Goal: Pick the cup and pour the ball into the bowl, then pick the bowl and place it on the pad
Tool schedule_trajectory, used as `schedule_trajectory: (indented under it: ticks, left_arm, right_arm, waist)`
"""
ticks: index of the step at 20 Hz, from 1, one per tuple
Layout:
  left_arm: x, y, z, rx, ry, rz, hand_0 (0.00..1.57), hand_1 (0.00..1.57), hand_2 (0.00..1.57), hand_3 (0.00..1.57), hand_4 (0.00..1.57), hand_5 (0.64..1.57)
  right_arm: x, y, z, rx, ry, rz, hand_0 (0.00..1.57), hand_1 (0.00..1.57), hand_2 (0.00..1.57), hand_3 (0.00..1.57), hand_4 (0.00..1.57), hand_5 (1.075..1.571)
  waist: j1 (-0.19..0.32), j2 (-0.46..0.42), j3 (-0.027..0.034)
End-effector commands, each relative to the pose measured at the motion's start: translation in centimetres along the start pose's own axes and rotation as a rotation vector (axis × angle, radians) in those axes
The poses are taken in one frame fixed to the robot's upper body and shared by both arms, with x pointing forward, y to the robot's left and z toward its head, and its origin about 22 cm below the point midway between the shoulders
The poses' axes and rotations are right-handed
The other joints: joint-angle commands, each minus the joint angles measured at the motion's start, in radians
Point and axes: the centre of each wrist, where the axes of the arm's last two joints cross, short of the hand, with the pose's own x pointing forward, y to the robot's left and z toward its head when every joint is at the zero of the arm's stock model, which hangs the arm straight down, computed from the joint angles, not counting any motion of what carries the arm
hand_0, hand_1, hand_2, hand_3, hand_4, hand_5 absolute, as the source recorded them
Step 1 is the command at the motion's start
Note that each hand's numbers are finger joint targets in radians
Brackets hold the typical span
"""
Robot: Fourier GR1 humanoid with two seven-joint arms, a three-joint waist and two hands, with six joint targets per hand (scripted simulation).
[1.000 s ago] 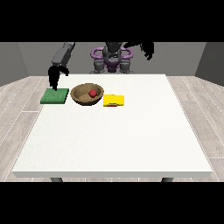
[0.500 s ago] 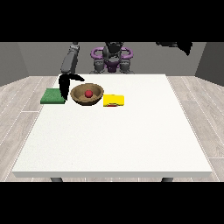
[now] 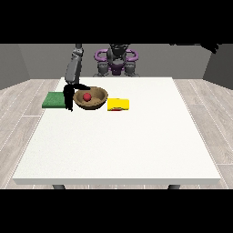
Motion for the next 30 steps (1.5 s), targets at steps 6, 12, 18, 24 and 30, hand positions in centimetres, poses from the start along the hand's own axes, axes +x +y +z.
schedule_trajectory:
  ticks: [6,12,18,24,30]
  left_arm:
    - [3.5,4.7,1.5,0.042,-0.045,-0.017,0.00,0.00,0.00,0.00,0.22,1.494]
    - [2.1,4.0,1.8,0.021,-0.009,0.000,0.00,0.00,0.00,0.00,0.25,1.515]
    - [4.4,5.0,1.6,0.034,-0.084,-0.004,0.00,0.00,0.00,0.00,0.58,1.567]
    - [1.6,6.5,2.9,0.074,0.002,0.004,0.00,0.00,0.00,0.00,0.71,1.570]
    - [-1.1,9.2,5.3,0.168,0.101,-0.003,0.00,0.00,0.00,0.00,0.72,1.569]
  right_arm:
    - [-2.9,3.2,-0.8,0.014,0.003,-0.018,0.00,0.00,0.00,0.00,0.00,1.569]
    - [-4.9,1.8,1.2,-0.135,0.202,0.057,1.57,1.57,1.57,1.51,0.79,1.427]
    - [-4.1,0.8,1.2,-0.175,0.153,0.109,1.57,1.57,1.57,1.57,1.07,1.476]
    - [0.5,-1.0,-1.1,-0.180,0.188,0.210,1.57,1.57,1.57,1.57,1.06,1.517]
    - [4.3,1.2,-4.4,-0.167,0.318,0.195,1.57,1.57,1.57,1.57,1.03,1.534]
  waist:
    - [-0.018,0.037,0.0020]
    - [0.006,0.023,0.0010]
    - [0.014,0.076,0.0008]
    - [-0.022,-0.004,-0.0009]
    - [-0.101,-0.124,0.0002]
